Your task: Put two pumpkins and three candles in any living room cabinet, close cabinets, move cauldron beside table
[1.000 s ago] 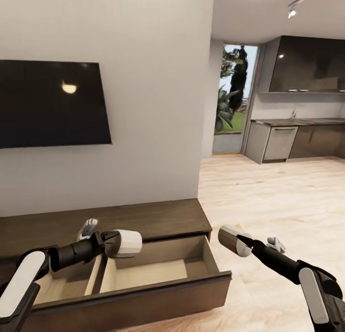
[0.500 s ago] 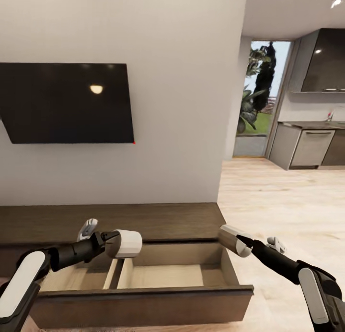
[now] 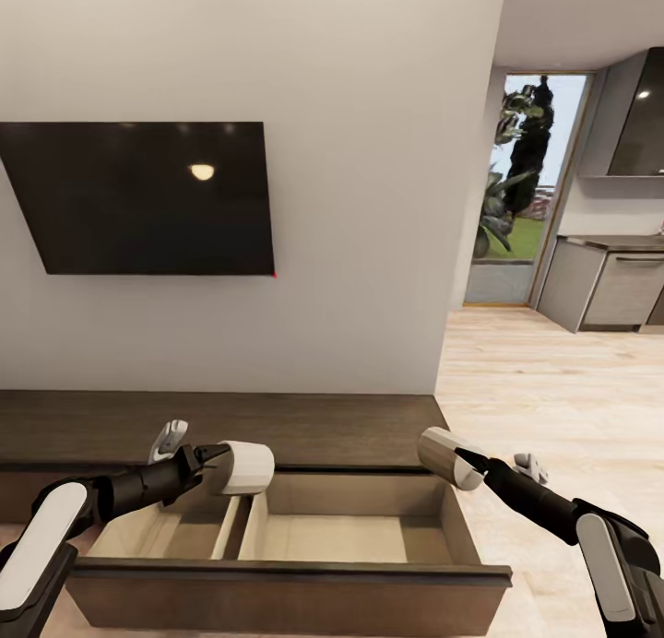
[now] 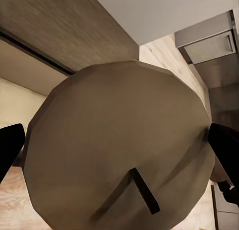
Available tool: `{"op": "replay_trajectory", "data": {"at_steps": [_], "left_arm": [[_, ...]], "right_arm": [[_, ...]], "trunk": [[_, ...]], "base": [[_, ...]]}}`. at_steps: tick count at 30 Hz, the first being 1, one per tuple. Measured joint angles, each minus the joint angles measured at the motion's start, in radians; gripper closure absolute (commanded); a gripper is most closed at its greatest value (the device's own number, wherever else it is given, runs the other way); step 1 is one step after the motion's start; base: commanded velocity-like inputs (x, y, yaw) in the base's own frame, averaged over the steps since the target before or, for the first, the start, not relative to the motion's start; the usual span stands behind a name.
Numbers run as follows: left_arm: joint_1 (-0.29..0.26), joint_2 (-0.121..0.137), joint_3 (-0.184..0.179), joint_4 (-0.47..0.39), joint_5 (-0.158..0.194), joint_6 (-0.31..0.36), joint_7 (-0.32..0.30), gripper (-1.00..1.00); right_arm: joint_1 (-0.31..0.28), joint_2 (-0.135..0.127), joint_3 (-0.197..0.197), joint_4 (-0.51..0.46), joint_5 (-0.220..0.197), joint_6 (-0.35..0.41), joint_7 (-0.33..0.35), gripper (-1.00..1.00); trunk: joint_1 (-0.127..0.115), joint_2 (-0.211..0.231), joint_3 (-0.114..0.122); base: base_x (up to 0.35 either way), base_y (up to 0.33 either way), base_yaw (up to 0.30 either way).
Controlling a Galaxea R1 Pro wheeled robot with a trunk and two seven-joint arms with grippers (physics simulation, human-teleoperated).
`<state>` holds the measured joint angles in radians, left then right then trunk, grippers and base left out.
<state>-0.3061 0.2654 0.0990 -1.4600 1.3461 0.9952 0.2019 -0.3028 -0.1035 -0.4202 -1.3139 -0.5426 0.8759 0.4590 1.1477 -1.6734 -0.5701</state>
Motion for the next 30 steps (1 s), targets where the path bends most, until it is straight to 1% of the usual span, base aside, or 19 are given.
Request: {"op": "replay_trajectory", "data": {"at_steps": [7,11,15,20,25,30], "left_arm": [[0.0,0.0,0.0,0.0,-0.001,0.0,0.001,1.0],[0.0,0.0,0.0,0.0,0.0,0.0,0.0,1.0],[0.0,0.0,0.0,0.0,-0.001,0.0,0.001,1.0],[0.0,0.0,0.0,0.0,0.0,0.0,0.001,1.0],[0.0,0.001,0.0,0.0,-0.001,0.0,0.002,1.0],[0.0,0.001,0.0,0.0,0.0,0.0,0.001,1.0]], "right_arm": [[0.0,0.0,0.0,0.0,0.0,-0.001,0.001,1.0],[0.0,0.0,0.0,0.0,0.0,-0.001,0.001,1.0],[0.0,0.001,0.0,0.0,0.0,-0.003,0.001,1.0],[0.0,0.001,0.0,0.0,0.001,-0.003,0.001,1.0],[0.0,0.002,0.0,0.0,0.002,-0.004,0.001,1.0],[0.0,0.001,0.001,0.001,0.001,-0.003,0.001,1.0]], "trunk": [[0.0,0.0,0.0],[0.0,0.0,0.0],[0.0,0.0,0.0],[0.0,0.0,0.0],[0.0,0.0,0.0],[0.0,0.0,0.0]], "base": [[0.129,0.001,0.0],[0.045,0.0,0.0],[0.184,0.0,0.0],[0.054,0.004,0.0],[0.16,0.113,0.0],[0.051,0.04,0.0]]}}
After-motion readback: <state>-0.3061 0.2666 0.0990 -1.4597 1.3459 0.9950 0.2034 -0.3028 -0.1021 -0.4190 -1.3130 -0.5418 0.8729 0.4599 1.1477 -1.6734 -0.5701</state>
